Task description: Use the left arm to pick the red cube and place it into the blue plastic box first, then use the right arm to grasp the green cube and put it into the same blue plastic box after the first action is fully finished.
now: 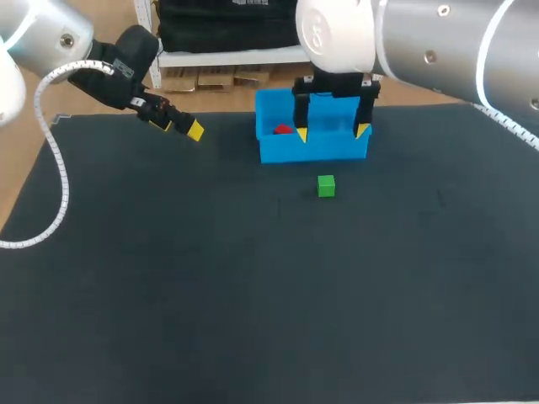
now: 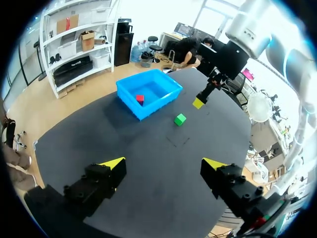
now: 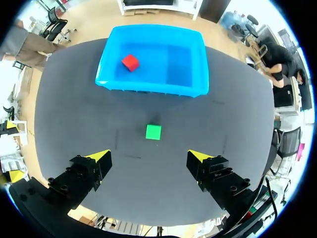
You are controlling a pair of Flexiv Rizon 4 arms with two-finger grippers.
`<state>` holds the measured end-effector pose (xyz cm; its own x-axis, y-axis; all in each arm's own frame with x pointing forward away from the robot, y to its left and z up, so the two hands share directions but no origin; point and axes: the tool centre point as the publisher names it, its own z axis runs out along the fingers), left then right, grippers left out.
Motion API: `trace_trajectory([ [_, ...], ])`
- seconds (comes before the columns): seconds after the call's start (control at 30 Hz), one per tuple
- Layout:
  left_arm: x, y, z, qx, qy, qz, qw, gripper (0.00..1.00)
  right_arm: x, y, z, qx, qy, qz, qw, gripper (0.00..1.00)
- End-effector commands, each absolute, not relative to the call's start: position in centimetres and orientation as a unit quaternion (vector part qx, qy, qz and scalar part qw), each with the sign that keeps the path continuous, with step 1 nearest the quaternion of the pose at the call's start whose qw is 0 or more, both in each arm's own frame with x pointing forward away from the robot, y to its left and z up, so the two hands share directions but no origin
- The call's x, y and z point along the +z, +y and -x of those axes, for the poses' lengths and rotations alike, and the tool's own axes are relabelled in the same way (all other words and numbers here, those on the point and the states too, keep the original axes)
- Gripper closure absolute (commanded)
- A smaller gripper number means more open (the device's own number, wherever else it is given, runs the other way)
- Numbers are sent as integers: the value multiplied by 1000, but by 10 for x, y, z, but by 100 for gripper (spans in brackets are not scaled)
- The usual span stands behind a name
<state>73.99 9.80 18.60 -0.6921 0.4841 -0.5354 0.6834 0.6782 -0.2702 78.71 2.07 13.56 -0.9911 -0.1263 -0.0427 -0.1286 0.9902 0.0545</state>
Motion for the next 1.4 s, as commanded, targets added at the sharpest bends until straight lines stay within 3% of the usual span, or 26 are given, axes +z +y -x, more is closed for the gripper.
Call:
trace_trajectory([
  [0.03, 185, 99, -739, -233, 889, -329, 218, 0, 129, 19, -789, 32, 997, 64, 17, 0],
  [1.4, 185, 99, -739, -233, 889, -329, 218, 0, 80, 34, -780, 8, 995, 97, 4, 0],
])
